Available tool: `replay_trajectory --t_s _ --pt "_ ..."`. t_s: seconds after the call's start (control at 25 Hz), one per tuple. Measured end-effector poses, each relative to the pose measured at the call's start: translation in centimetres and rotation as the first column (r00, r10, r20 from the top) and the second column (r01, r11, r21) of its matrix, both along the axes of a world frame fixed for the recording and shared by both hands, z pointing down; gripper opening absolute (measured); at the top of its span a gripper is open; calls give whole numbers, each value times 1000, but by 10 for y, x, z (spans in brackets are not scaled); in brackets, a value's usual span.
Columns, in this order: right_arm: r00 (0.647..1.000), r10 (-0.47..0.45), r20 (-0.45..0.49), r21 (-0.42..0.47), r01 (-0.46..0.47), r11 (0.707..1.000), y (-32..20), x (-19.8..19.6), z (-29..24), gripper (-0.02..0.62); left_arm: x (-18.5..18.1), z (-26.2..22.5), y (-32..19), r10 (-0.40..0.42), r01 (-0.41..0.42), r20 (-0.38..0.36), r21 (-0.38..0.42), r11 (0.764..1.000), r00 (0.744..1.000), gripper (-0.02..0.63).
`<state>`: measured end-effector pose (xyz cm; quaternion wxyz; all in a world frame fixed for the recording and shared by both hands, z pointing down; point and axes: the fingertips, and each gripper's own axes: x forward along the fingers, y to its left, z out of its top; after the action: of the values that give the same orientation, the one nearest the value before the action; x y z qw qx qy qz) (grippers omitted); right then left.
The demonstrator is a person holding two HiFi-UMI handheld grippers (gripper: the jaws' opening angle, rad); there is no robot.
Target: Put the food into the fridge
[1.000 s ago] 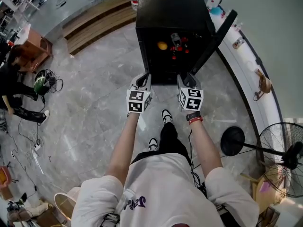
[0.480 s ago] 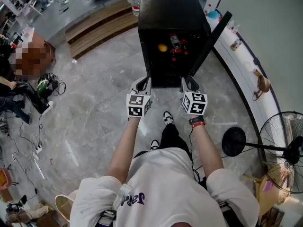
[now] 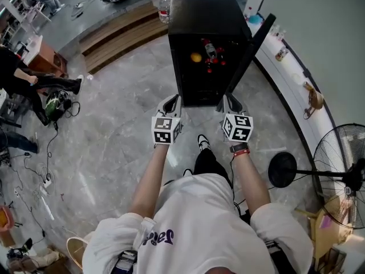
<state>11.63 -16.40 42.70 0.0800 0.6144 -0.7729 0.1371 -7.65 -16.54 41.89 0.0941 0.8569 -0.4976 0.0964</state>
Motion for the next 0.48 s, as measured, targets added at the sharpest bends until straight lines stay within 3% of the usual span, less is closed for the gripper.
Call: replay_trajectory --t_s 0.48 --pt "1000 22 7 35 -22 999 30 0 -19 38 -13 -24 25 -8 9 -17 42 999 1000 20"
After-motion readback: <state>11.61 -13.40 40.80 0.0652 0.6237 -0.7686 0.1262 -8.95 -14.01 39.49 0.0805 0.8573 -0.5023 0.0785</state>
